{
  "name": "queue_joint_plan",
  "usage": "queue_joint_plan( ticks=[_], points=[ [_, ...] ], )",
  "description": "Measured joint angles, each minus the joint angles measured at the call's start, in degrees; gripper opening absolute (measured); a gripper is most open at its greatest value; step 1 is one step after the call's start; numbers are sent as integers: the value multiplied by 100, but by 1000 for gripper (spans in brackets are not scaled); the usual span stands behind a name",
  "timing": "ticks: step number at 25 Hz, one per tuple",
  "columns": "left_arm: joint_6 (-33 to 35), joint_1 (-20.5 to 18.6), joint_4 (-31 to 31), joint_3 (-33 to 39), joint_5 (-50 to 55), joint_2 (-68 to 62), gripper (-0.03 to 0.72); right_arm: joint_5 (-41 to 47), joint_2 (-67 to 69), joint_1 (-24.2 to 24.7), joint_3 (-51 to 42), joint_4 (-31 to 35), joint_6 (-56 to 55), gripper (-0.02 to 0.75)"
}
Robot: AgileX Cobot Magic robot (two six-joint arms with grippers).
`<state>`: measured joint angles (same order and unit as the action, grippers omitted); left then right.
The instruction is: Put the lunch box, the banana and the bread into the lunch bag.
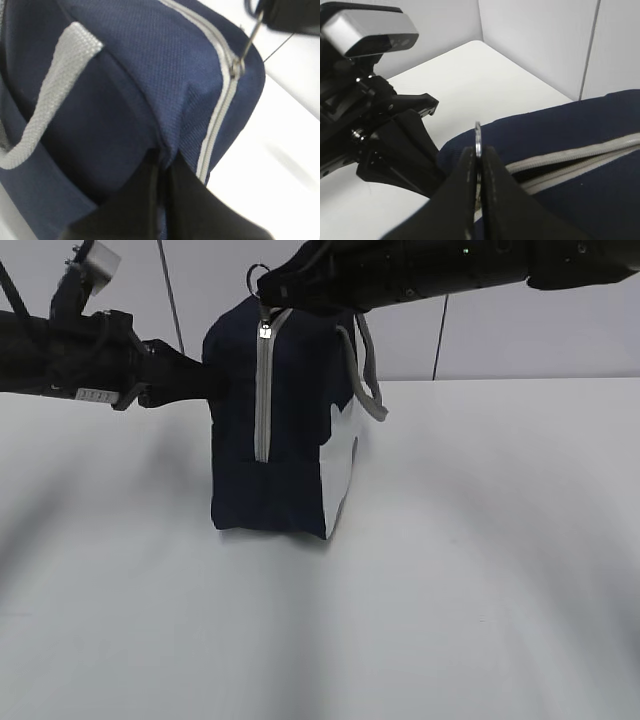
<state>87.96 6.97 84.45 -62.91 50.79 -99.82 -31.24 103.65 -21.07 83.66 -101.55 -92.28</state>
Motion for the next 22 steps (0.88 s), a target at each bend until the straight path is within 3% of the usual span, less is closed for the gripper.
queue_joint_plan(
  ticks=[22],
  points=[
    [-40,0,-198,0,192,0,4,531,333,158,549,142,-290,-16]
  ],
)
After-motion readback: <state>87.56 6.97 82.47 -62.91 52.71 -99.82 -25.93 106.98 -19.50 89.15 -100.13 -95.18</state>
